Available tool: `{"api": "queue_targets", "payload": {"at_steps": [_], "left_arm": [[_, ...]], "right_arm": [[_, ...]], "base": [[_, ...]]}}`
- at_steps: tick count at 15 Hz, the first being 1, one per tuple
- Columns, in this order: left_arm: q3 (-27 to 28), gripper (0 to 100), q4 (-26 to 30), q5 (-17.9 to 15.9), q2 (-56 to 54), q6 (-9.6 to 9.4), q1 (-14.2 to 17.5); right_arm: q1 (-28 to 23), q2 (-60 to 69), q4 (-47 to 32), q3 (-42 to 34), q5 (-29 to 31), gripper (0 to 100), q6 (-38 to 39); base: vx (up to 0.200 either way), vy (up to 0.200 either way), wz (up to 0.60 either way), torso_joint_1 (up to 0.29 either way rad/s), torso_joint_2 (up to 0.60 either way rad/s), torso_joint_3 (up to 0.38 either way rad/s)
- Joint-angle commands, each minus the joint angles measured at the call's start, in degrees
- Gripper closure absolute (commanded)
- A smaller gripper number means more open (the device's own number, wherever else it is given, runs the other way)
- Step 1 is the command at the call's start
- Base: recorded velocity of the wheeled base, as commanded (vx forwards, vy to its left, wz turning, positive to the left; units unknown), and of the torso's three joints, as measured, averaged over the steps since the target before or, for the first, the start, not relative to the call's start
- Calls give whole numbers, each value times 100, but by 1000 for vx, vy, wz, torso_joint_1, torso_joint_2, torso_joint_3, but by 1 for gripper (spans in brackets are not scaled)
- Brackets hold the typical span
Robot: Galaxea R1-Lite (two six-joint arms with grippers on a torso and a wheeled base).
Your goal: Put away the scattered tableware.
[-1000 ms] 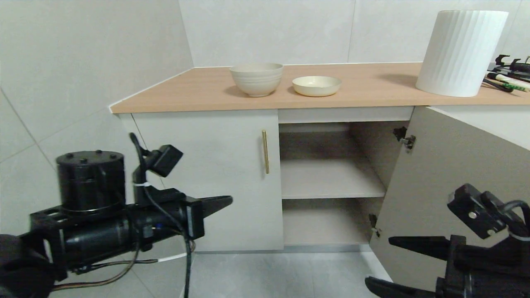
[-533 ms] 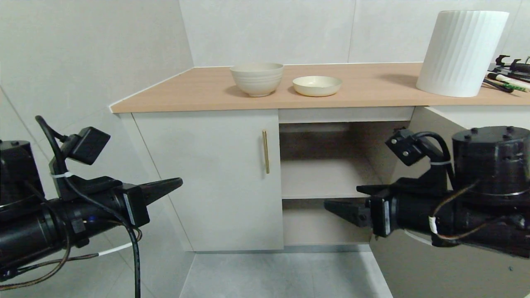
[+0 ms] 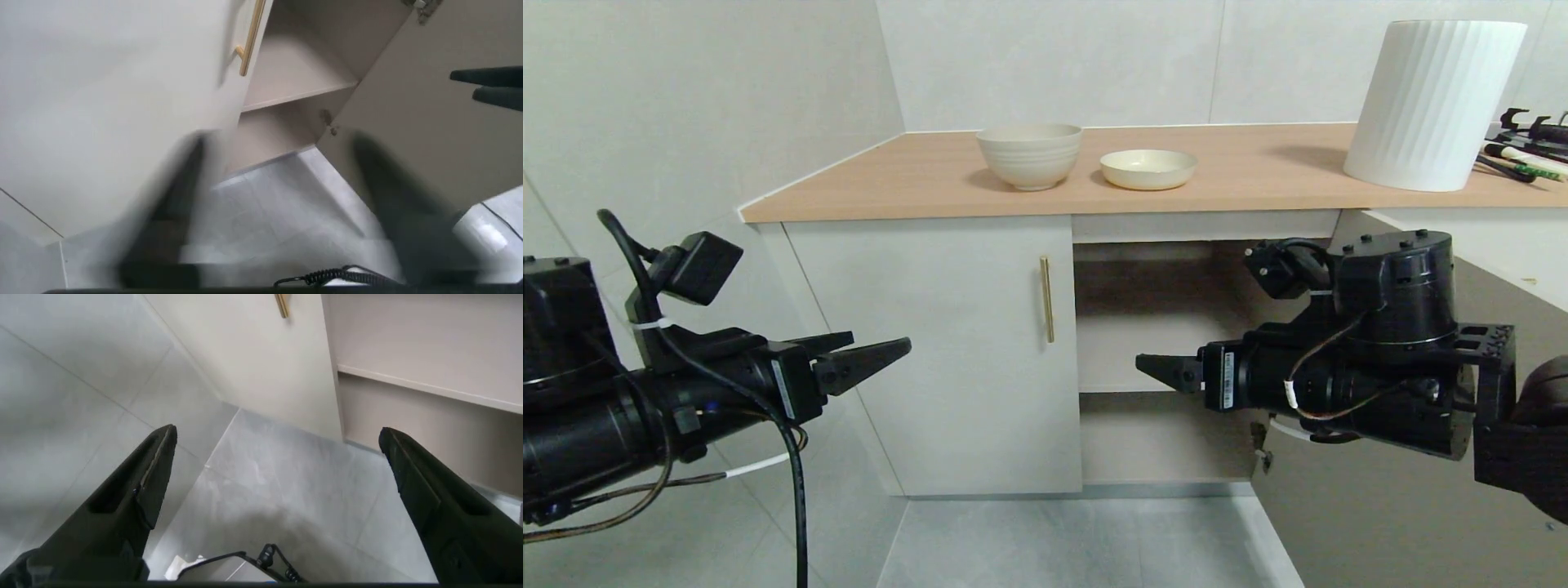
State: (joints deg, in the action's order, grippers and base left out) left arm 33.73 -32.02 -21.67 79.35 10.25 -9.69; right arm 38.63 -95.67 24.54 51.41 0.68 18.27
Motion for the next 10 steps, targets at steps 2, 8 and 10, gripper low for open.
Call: {"api": "queue_targets", "payload": {"at_steps": [2,8,10], "left_arm": [[2,0,-6,146,-42,3,2],[19,0,-6,199,-77,-6,2],[19,0,-6,199,-69,-6,2]], "right_arm": [[4,-48,-2,-17,2,0,1],[22,-13,-2,-43,2,0,-8],[30,-13,-2,-43,2,0,-8]], "base": [[0,0,0,0,0,0],[0,0,0,0,0,0],[200,0,0,0,2,2]]}}
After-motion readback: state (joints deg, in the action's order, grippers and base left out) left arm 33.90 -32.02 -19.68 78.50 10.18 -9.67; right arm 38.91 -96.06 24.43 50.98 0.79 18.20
